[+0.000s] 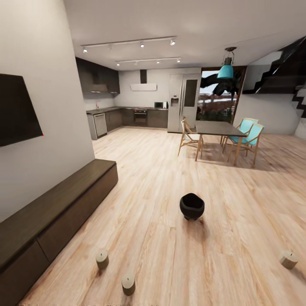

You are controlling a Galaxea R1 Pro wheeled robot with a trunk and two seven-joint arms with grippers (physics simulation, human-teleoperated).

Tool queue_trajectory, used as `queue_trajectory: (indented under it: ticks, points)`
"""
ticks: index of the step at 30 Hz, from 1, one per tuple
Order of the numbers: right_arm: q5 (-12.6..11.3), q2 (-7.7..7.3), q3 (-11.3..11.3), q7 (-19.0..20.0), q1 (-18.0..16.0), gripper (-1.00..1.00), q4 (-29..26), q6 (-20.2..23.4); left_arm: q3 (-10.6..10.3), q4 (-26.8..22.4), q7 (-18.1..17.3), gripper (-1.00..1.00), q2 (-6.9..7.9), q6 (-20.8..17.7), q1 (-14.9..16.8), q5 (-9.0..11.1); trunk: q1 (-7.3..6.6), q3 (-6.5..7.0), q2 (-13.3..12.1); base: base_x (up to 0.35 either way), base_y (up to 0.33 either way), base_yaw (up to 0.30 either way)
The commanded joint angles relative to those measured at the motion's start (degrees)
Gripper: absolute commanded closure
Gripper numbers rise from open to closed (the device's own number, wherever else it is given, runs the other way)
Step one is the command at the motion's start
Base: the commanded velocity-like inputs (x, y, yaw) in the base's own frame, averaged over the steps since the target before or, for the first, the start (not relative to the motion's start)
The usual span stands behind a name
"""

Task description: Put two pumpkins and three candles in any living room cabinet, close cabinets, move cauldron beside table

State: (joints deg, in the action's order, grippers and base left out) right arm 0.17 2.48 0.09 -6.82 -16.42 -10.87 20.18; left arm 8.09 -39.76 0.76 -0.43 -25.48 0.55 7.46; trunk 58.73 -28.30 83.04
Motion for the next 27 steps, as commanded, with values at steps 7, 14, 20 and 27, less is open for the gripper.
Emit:
queue_trajectory:
  ticks: [7,14,20,27]
  points:
    - [0.24,2.43,0.17,-2.86,-1.31,-1.0,-13.1,6.85,5.54,-4.25,15.12,-1.0,0.45,1.67,5.03,1.63,0.0,-0.58,0.04,0.0,0.0,0.19]
    - [0.31,2.54,0.49,-2.85,-1.13,-1.0,-11.75,0.93,6.7,1.92,15.91,-1.0,0.29,9.25,5.16,5.0,0.0,-1.1,0.04,0.0,0.0,0.19]
    - [0.29,2.25,0.37,-2.73,-1.02,-1.0,-10.33,-2.7,6.71,3.21,15.84,-1.0,0.21,12.11,5.16,5.98,0.0,-1.54,0.04,0.0,0.0,0.19]
    - [0.34,2.3,0.37,-2.71,-0.7,-1.0,-10.23,-3.92,6.66,3.78,15.81,-1.0,-0.99,12.65,5.16,7.39,0.0,-2.04,0.04,-0.09,0.056,0.202]
